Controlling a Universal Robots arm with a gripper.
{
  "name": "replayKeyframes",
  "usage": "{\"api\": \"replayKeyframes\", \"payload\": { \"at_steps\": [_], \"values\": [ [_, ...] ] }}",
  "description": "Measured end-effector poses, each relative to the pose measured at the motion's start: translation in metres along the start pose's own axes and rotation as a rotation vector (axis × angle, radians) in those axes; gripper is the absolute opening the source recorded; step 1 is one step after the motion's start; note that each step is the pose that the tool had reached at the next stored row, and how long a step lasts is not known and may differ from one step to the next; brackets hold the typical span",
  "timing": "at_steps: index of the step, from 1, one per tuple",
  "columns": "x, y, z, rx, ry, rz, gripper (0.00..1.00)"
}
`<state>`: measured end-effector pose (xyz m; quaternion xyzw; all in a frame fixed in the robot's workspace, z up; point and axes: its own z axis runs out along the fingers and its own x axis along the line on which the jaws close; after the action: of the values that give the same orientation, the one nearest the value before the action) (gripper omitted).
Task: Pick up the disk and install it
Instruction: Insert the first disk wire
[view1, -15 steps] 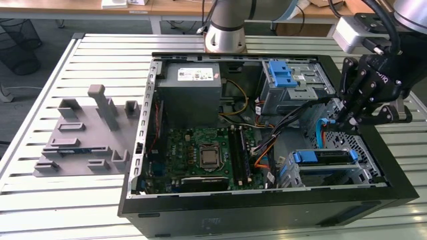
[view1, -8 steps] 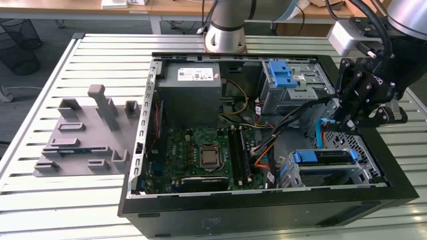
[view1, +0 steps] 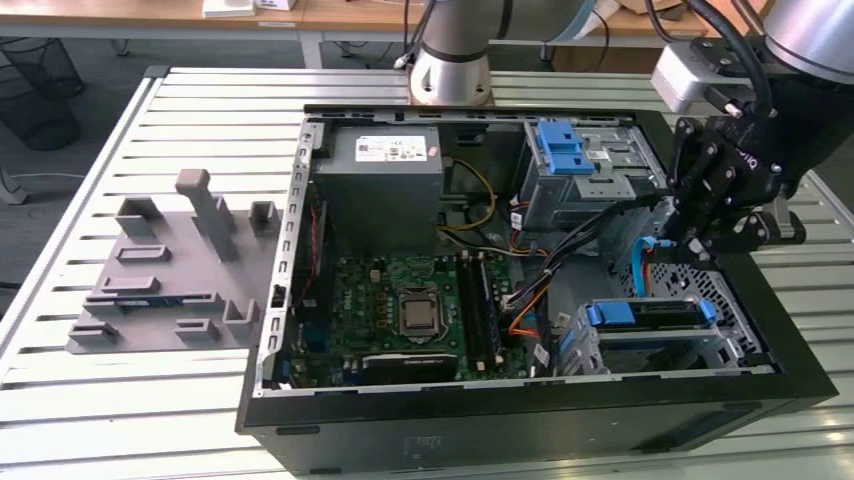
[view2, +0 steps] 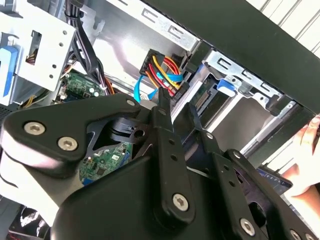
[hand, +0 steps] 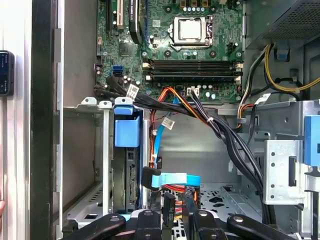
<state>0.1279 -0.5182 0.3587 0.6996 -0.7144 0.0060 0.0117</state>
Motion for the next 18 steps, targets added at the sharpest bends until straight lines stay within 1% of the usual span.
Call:
{"api": "replayKeyframes", "payload": {
  "at_steps": [3,9,11,14,18],
  "values": [
    [-0.0012,-0.0001,0.0024,0.0053,0.0082,0.0,0.31],
    [-0.0034,-0.0002,0.0054,0.0089,0.0099,0.001,0.3],
    [-0.0037,-0.0002,0.0057,0.01,0.0124,0.001,0.17],
    [-0.0037,-0.0002,0.0058,0.0108,0.0158,0.001,0.16],
    [-0.0038,-0.0002,0.0058,0.0109,0.016,0.001,0.16]
  ]
}}
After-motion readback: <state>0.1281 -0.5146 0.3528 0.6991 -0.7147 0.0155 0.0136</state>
